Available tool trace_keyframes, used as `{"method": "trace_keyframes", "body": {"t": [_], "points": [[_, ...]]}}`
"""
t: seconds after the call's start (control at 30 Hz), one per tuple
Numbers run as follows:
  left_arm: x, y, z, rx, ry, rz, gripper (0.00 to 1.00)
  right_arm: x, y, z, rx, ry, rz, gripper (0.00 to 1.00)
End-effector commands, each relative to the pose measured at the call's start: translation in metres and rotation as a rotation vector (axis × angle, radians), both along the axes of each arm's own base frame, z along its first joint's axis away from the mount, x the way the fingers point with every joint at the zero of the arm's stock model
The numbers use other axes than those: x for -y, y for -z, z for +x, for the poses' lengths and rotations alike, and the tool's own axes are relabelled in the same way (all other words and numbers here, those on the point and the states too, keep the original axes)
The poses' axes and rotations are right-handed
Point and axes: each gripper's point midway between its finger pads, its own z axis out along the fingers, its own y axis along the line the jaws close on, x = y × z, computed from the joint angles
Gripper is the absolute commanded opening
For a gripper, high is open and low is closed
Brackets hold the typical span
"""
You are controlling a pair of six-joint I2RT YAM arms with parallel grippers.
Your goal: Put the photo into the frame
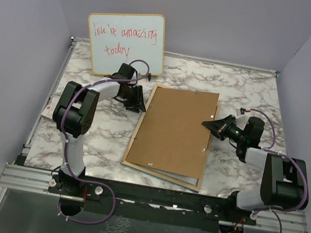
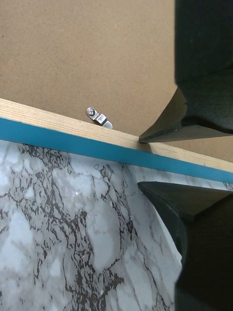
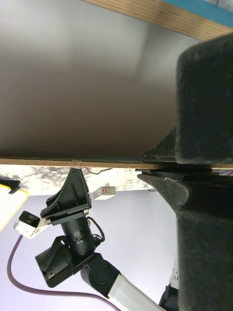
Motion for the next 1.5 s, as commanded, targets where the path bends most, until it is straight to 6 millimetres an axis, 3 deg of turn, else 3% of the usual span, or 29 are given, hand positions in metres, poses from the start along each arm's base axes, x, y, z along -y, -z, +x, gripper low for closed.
{"method": "trace_keyframes", "body": {"t": [0.0, 0.3, 0.57, 0.83, 1.47], "points": [[0.003, 0.018, -0.013, -0.059, 0.02, 0.009, 0.37, 0.005, 0.004, 0.003, 0.056, 0.0, -0.067, 0.01], [0.005, 0.017, -0.013, -0.063, 0.021, 0.0, 0.3, 0.011, 0.011, 0.0, 0.091, 0.039, -0.115, 0.01], [0.005, 0.021, -0.016, -0.077, 0.026, -0.003, 0.28, 0.018, -0.003, 0.01, 0.193, 0.124, -0.115, 0.01], [0.006, 0.026, -0.018, -0.093, 0.033, -0.008, 0.27, 0.011, -0.004, 0.009, 0.205, 0.071, -0.082, 0.01], [0.008, 0.029, -0.019, -0.102, 0.047, -0.014, 0.26, 0.017, 0.016, 0.031, 0.157, 0.068, -0.158, 0.01]]}}
